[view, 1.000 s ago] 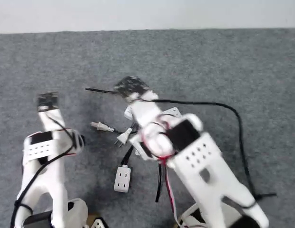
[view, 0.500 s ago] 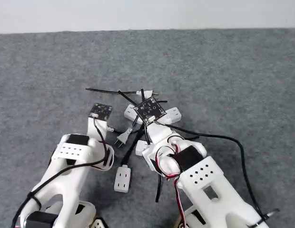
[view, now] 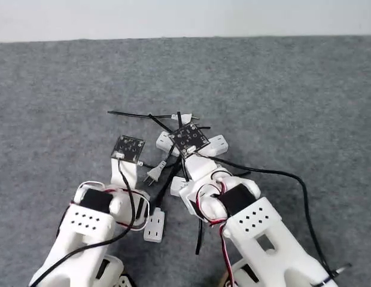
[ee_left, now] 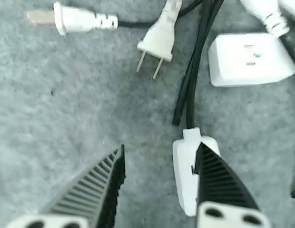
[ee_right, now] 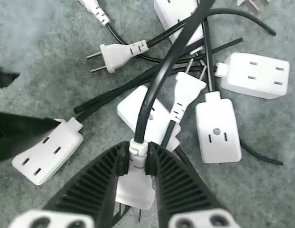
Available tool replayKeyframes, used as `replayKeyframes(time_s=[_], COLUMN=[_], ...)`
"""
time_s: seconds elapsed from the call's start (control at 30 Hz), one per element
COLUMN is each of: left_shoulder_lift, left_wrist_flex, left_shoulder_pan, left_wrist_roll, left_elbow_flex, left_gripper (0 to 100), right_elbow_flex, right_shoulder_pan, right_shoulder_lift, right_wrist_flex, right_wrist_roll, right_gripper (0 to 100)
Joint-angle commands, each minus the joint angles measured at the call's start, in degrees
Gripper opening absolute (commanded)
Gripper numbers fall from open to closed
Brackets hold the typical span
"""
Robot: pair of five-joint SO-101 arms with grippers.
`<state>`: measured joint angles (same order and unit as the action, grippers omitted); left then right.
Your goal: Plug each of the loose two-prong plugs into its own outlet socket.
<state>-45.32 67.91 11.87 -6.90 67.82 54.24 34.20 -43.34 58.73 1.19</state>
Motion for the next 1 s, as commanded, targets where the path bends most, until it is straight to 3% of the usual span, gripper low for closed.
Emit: replayKeyframes(time_s=[0.0,0.2,0.33,0.53,0.67,0.83,0.97], left_shoulder_lift=[5.6,23.6,26.7,27.3,27.3,27.3,26.7], left_wrist_flex=[-1.2,-1.2,-1.2,-1.3,-5.8,-7.2,-7.9], left_shoulder_pan=[1.0,10.9,16.2,16.3,16.4,16.4,16.4], left_wrist_roll=[-1.1,-6.1,-8.0,-8.3,-8.0,-1.4,-0.4], left_elbow_flex=[-2.4,-9.3,-10.6,-9.9,-7.2,-6.5,-7.2], left_gripper=[23,23,23,23,21,1,1], right_elbow_flex=[-0.7,-0.7,-0.7,-0.7,-0.7,-0.7,-1.3], right_shoulder_pan=[-2.1,-2.3,-2.4,-2.5,-2.5,-3.1,-4.7], right_shoulder_lift=[-1.6,-1.6,-1.6,-1.6,-1.6,-1.6,-1.6], right_wrist_flex=[-1.4,-1.4,-1.4,-1.4,-1.4,-1.4,-1.6], right_wrist_roll=[-0.8,-0.8,-0.8,-0.8,-0.8,-0.8,-1.7], right_gripper=[0.8,0.8,0.8,0.8,0.8,0.8,0.8])
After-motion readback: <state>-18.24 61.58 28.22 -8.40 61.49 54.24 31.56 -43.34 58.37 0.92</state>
